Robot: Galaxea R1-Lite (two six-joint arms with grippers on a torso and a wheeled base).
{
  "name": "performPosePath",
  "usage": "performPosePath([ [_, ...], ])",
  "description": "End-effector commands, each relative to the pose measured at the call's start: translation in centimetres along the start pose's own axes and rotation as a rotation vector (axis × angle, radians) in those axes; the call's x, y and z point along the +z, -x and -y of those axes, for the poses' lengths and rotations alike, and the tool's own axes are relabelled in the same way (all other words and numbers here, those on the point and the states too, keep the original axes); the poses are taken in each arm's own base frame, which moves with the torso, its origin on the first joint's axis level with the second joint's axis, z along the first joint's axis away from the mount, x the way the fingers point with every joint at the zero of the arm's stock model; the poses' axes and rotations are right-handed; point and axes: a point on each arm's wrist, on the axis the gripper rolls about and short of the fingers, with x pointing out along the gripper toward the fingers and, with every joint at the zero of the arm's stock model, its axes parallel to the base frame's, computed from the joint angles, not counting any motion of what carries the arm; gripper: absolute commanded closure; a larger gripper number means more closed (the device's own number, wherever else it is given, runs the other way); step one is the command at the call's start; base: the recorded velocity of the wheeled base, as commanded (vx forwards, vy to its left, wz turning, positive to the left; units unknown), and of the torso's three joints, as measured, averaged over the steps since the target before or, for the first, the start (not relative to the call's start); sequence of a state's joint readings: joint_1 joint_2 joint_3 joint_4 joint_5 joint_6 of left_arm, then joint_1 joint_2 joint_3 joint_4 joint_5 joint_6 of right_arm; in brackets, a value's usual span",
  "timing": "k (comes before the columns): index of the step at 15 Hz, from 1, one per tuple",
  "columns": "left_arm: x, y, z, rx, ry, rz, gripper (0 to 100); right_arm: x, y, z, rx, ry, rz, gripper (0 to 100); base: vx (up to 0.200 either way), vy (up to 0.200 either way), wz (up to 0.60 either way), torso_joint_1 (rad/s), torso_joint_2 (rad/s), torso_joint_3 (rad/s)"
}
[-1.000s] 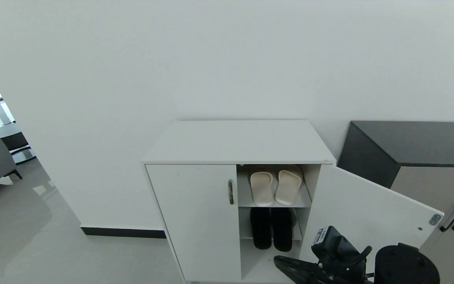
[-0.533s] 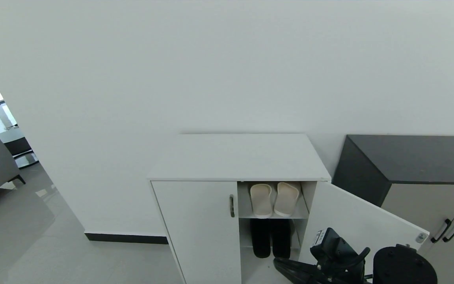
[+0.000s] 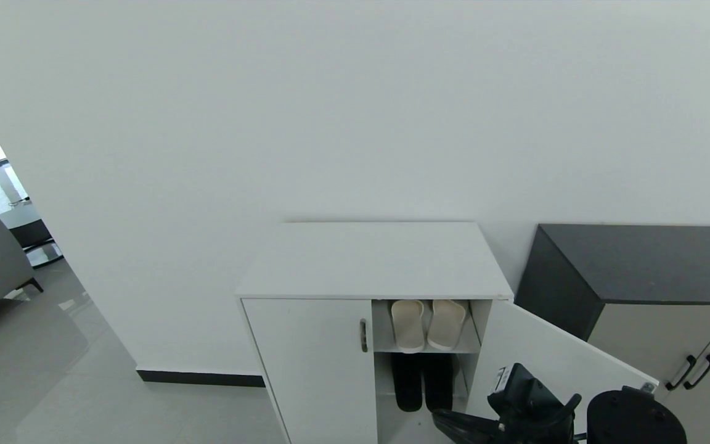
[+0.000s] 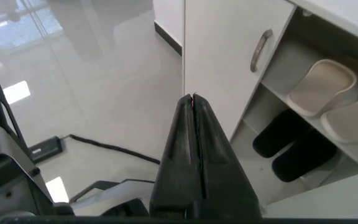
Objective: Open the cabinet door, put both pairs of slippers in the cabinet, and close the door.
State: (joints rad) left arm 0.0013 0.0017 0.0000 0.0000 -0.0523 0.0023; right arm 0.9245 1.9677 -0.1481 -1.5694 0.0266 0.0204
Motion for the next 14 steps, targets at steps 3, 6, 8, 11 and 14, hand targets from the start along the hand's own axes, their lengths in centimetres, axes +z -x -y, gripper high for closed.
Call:
performPosePath([
  [3,0.0,0.0,0.0,0.0,-0.002,0.0,100,-0.31,0.44,-0.79,0.029,0.024,-0.017,100,0.0,0.0,0.0,0.116,-0.24,-0.113],
  [6,0.0,0.0,0.0,0.0,-0.002,0.0,100,-0.44,0.57,-0.86,0.032,0.02,-0.025,100,0.067,0.0,0.0,0.008,-0.02,-0.013],
  [8,0.0,0.0,0.0,0.0,-0.001,0.0,100,-0.35,0.54,-0.79,0.031,0.015,-0.021,100,0.0,0.0,-0.3,-0.004,0.0,0.001],
  [11,0.0,0.0,0.0,0.0,-0.002,0.0,100,-0.54,0.52,-0.78,0.031,0.014,-0.03,100,0.0,0.0,0.0,0.0,0.0,0.0],
  [14,0.0,0.0,0.0,0.0,0.001,0.0,100,-0.58,0.46,-0.78,0.031,0.014,-0.031,100,0.0,0.0,0.0,0.0,0.0,0.0],
])
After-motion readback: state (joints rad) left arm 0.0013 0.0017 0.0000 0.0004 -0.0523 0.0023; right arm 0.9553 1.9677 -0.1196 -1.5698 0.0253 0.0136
